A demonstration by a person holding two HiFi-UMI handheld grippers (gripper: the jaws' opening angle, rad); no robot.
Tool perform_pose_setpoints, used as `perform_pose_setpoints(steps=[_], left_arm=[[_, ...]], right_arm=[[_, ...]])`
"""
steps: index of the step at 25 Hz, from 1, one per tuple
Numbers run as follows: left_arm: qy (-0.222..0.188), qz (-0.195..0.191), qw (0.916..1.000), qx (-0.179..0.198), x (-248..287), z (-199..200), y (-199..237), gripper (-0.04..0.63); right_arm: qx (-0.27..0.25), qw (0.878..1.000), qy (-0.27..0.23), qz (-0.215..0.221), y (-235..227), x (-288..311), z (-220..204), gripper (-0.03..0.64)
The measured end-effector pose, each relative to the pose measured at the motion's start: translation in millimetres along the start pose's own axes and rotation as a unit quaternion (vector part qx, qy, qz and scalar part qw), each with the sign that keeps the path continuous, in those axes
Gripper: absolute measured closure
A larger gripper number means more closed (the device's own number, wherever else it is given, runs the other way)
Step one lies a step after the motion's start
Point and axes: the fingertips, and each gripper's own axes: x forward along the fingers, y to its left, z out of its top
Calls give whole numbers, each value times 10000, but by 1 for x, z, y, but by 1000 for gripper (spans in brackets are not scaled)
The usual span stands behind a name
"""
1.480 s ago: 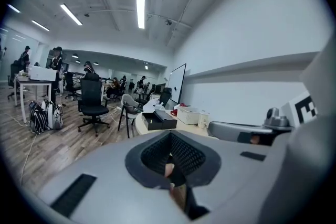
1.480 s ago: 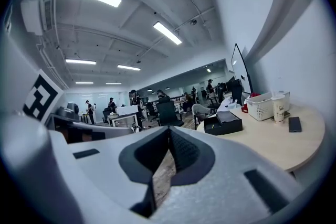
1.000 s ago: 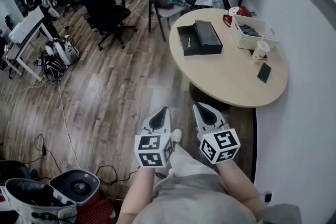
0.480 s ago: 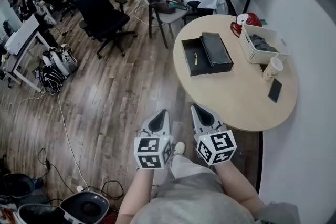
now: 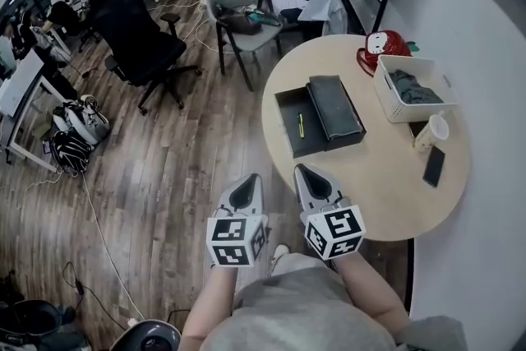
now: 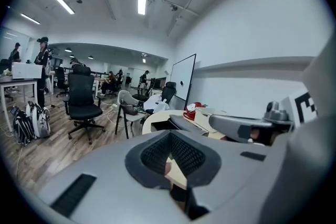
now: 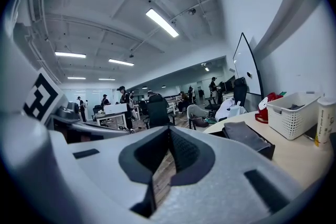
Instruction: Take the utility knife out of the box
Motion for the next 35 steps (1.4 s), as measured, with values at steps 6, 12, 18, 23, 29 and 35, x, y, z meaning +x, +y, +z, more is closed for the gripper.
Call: perform_pose_setpoints(steps=[6, 12, 18, 23, 29, 35], left_arm=[[106, -150, 9998, 62, 46, 10, 9, 595], [232, -350, 9990, 150, 83, 16, 18, 595], [410, -667, 9966, 261, 134, 21, 33, 595], [722, -1125, 9902, 417, 176, 22, 49, 595], [1155, -1712, 9760, 694, 217, 19, 66, 595], [1390, -2270, 9596, 906, 253, 19, 71, 595]], right_arm=[[29, 9997, 50, -256, -31, 31, 5, 617], [100, 9985, 171, -509, -54, 55, 0, 615], [140, 9955, 341, -868, -82, 90, -10, 615], [255, 9898, 505, -1307, -104, 122, -20, 615], [397, 9790, 672, -1882, -126, 156, -29, 615], [526, 9656, 971, -2355, -145, 179, -48, 615]])
